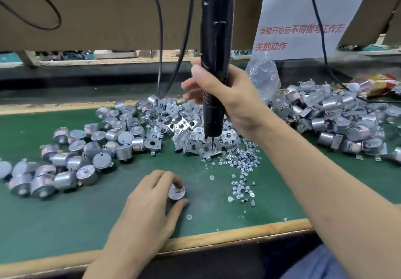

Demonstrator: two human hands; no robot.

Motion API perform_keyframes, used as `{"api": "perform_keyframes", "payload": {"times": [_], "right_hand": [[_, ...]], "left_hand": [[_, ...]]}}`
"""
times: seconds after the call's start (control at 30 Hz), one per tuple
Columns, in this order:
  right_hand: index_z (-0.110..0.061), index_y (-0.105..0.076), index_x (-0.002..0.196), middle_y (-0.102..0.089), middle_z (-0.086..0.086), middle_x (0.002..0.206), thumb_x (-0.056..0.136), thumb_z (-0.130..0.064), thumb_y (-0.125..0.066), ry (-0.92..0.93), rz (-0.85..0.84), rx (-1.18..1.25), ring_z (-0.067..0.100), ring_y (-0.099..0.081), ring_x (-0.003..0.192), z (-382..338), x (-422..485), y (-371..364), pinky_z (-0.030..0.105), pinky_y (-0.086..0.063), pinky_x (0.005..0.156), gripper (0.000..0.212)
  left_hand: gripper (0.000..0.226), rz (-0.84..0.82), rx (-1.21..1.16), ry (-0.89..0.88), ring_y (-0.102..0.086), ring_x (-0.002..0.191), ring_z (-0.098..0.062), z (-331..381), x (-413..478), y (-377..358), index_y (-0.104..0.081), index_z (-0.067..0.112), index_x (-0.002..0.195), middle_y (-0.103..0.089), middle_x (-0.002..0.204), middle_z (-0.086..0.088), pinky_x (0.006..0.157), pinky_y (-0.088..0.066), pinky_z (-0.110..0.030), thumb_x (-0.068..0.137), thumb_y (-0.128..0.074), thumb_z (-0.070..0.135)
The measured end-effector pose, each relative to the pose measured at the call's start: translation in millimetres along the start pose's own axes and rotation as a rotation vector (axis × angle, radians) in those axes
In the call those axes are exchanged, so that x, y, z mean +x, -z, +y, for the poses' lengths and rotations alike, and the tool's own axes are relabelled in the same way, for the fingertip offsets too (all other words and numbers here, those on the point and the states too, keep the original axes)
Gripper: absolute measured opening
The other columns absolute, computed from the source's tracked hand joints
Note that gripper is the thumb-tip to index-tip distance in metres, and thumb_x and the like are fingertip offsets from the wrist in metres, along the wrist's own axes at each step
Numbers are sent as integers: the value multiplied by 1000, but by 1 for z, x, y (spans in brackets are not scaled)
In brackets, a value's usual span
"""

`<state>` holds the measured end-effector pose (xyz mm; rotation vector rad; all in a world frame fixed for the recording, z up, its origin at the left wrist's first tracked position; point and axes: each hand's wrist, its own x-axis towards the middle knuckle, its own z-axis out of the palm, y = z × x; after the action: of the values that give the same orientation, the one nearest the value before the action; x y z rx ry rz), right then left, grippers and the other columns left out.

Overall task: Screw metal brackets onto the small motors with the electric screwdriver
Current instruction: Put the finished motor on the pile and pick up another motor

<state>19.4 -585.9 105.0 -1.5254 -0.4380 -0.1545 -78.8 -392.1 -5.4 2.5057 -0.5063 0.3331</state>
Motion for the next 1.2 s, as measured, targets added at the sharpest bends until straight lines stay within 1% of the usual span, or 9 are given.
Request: {"api": "perform_keyframes", "payload": {"times": [0.07,0.17,0.27,0.37,0.53,0.63,0.93,1.13,1.2], "right_hand": [[-4,-65,108,-72,15,92,94,-30,-65,53,62,54,28,-70,77,-5,7,-2,37,-57,74,30],[3,-61,107,-63,6,75,97,-45,-51,113,118,76,21,-59,60,-8,12,-5,36,-53,60,49],[-10,-60,86,-54,6,63,96,-61,-27,95,126,135,21,-48,49,-1,7,-7,30,-44,52,62],[-11,-55,80,-50,7,62,93,-66,-13,46,83,239,21,-44,47,13,-2,-10,28,-40,49,70],[-11,-54,80,-48,8,61,92,-67,-15,7,94,261,21,-43,48,32,-8,-13,31,-37,52,70],[-10,-52,84,-45,9,65,89,-80,-27,6,113,264,20,-43,50,36,-7,-15,29,-38,51,75],[-11,-53,81,-48,7,63,89,-68,-19,-4,141,270,21,-43,50,36,-6,-13,31,-38,53,67],[-11,-54,81,-47,8,63,83,-88,-37,-12,123,262,22,-43,51,33,-6,-15,31,-38,53,80],[-12,-54,79,-47,8,62,87,-85,-32,-12,122,262,22,-43,50,33,-6,-15,31,-37,54,77]], "left_hand": [[33,-5,-14,1,-56,89,-6,-2,-1,0,-53,32,94,-53,95,20,76,-47,-25,78,-81,23],[36,-6,-49,-1,-56,92,-3,-5,2,-2,-54,33,100,-54,98,21,79,-45,-20,79,-79,18],[38,12,-91,7,-56,93,0,-6,5,-6,-57,30,105,-56,102,20,80,-43,-14,78,-76,12],[41,44,-117,25,-58,96,-4,-6,5,-10,-59,26,108,-58,104,18,83,-44,-17,76,-76,10],[42,35,-97,82,-53,101,-4,-11,4,-12,-57,30,114,-57,106,21,87,-37,-12,78,-79,26],[43,24,-103,105,-50,100,-2,-12,5,-12,-55,32,115,-57,104,23,87,-33,-7,79,-79,30],[42,1,-73,98,-48,100,-2,-11,3,-11,-55,32,118,-57,105,24,88,-30,-4,81,-75,27],[40,-16,-66,95,-47,98,-4,-10,4,-9,-57,29,116,-55,104,26,87,-28,-2,80,-75,23],[41,-22,-67,93,-48,98,-5,-9,4,-9,-58,28,116,-55,103,26,87,-29,-2,80,-74,21]]}}
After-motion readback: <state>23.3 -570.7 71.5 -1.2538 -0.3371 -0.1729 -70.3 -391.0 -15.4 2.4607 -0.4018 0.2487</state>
